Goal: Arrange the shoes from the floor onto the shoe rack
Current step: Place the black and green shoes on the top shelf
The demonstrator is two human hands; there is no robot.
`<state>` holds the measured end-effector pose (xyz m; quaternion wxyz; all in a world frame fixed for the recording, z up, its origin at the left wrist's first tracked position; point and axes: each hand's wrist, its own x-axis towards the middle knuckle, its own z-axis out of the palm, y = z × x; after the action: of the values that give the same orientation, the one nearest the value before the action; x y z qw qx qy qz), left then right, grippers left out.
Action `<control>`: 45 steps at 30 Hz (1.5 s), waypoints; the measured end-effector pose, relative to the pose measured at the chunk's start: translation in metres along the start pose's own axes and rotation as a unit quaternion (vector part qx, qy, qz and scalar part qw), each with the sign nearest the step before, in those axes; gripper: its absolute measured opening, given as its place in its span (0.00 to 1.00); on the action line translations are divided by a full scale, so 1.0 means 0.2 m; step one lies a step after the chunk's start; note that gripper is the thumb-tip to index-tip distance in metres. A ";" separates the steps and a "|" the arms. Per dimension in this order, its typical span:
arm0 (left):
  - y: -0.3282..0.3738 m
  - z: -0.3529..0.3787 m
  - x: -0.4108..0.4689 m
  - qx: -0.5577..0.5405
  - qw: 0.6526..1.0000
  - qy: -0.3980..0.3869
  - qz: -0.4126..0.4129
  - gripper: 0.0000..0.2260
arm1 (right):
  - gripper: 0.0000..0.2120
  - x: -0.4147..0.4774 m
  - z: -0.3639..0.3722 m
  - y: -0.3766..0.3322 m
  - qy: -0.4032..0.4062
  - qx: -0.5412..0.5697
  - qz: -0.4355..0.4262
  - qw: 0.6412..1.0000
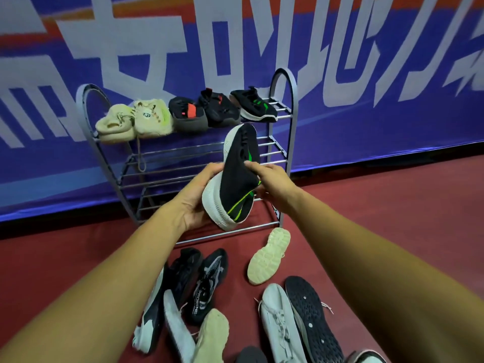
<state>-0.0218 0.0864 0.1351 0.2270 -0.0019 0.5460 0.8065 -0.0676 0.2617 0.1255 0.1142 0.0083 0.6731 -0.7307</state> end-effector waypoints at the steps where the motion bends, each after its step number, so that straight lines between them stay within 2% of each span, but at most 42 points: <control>1: 0.00 0.01 0.00 -0.005 1.000 -0.003 0.003 0.17 | 0.12 0.00 0.00 -0.02 -0.002 0.013 -0.002 1.000; 4: 0.02 0.03 0.01 -0.024 0.999 0.022 0.012 0.18 | 0.11 0.01 -0.03 -0.06 -0.004 0.050 -0.015 0.999; 6: 0.04 0.06 0.01 -0.014 0.999 0.030 0.016 0.14 | 0.12 0.01 -0.05 -0.09 0.009 0.052 -0.031 0.998; 8: 0.05 0.10 0.02 -0.003 0.999 0.033 0.013 0.10 | 0.18 0.03 -0.05 -0.12 0.029 0.062 -0.047 0.997; 10: 0.08 0.13 0.04 0.008 0.998 0.064 0.022 0.11 | 0.23 0.04 -0.05 -0.15 0.036 0.094 -0.064 0.993; 13: 0.15 0.17 0.09 0.020 0.994 0.094 0.052 0.12 | 0.21 0.05 -0.07 -0.20 0.035 0.110 -0.068 0.991; 17: 0.28 0.22 0.18 0.020 0.987 0.143 0.067 0.14 | 0.21 0.03 -0.13 -0.22 0.003 0.108 -0.059 0.992; 21: 0.39 0.28 0.29 0.038 0.979 0.186 0.075 0.17 | 0.29 -0.01 -0.19 -0.22 -0.069 0.135 -0.045 0.987; 22: 0.41 0.30 0.31 0.031 0.978 0.190 0.081 0.18 | 0.28 -0.01 -0.20 -0.21 -0.076 0.139 -0.040 0.987; 24: 0.44 0.35 0.34 0.019 0.978 0.187 0.092 0.17 | 0.16 0.00 -0.25 -0.22 -0.074 0.152 -0.038 0.985; 25: 0.45 0.38 0.36 0.013 0.979 0.182 0.096 0.15 | 0.11 0.00 -0.27 -0.23 -0.067 0.165 -0.044 0.983; 28: 0.46 0.45 0.41 0.008 0.980 0.160 0.117 0.15 | 0.14 0.04 -0.29 -0.26 -0.024 0.240 -0.067 0.968; 31: 0.41 0.49 0.45 0.073 0.979 0.158 0.108 0.14 | 0.07 0.11 -0.27 -0.29 0.045 0.239 -0.075 0.967; 35: 0.34 0.49 0.51 0.082 0.976 0.172 0.107 0.08 | 0.09 0.19 -0.25 -0.32 0.109 0.205 -0.087 0.969; 41: 0.38 0.52 0.62 0.038 0.977 0.184 0.098 0.05 | 0.14 0.29 -0.31 -0.39 0.134 0.165 -0.123 0.969; 45: 0.41 0.59 0.72 0.000 0.981 0.178 0.074 0.06 | 0.17 0.34 -0.37 -0.38 0.154 0.200 -0.115 0.961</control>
<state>-0.1520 0.2182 0.2197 0.0652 -0.1053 0.5760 0.8080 -0.1569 0.3284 0.1831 -0.0797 0.0655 0.5190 -0.8486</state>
